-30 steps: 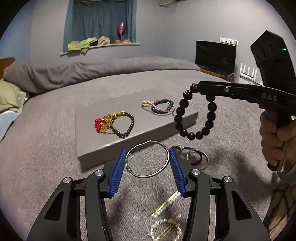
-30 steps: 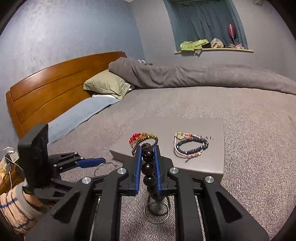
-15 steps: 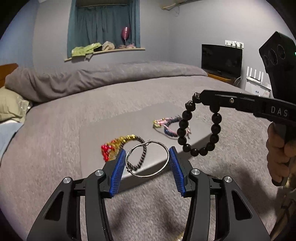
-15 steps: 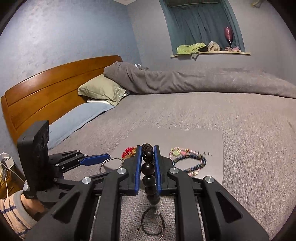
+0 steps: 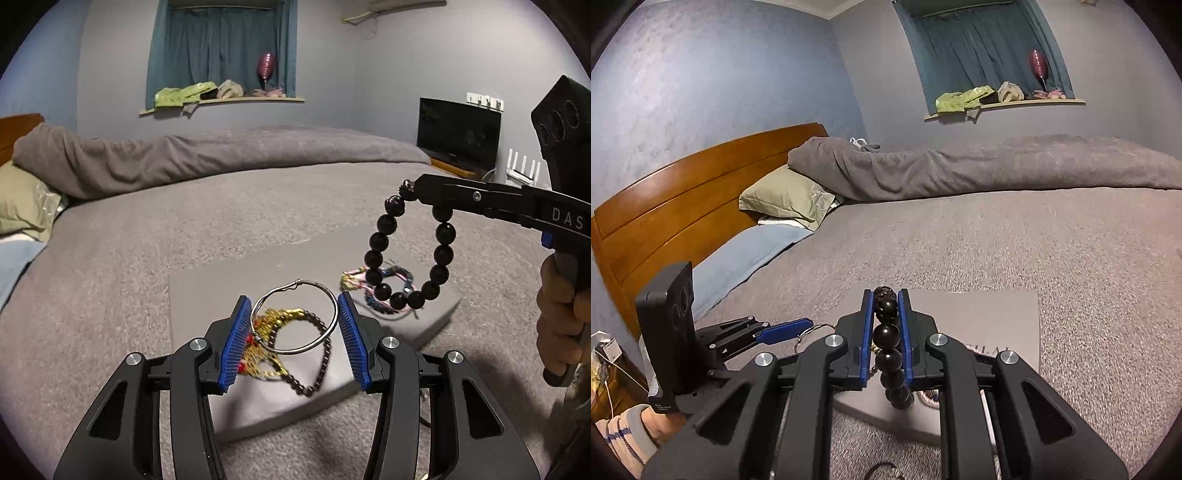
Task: Organize jewelry
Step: 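Grasp the gold hoop earring with the left gripper while the right holds the black bracelet, then lower the hoop and black bracelet onto the box lid and open both grippers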
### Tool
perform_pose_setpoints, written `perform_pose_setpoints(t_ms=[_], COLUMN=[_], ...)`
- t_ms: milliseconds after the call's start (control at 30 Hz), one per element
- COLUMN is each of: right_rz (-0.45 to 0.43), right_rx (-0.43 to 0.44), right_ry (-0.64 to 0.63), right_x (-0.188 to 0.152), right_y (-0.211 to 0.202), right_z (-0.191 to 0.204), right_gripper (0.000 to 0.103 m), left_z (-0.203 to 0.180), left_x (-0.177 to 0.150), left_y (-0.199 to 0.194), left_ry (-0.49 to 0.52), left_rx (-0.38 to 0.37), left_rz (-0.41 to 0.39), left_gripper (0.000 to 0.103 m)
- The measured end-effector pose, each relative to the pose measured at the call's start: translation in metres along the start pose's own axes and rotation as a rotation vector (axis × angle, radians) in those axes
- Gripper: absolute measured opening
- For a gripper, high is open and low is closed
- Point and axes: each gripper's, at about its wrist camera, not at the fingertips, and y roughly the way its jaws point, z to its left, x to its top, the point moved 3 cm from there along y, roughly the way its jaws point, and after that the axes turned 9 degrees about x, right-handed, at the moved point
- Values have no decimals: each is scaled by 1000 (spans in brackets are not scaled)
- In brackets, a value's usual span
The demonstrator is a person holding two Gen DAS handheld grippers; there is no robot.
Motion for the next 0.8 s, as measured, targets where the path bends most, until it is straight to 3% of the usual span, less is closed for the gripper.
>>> perform_pose_setpoints(t_ms=[233, 700, 767, 800], right_rz=[7, 82, 106, 111], right_rx=[-9, -150, -185, -200], right_ry=[20, 129, 120, 118], right_x=[6, -20, -26, -26], right_y=[22, 43, 46, 47], right_z=[-14, -81, -84, -84], right_gripper=[13, 13, 16, 23], left_z=[6, 6, 9, 10], left_x=[4, -9, -8, -8], left_y=[14, 63, 61, 60], left_ry=[-17, 0, -10, -12], left_rx=[4, 37, 41, 41], left_rz=[12, 138, 129, 127], left_gripper=[50, 51, 54, 55])
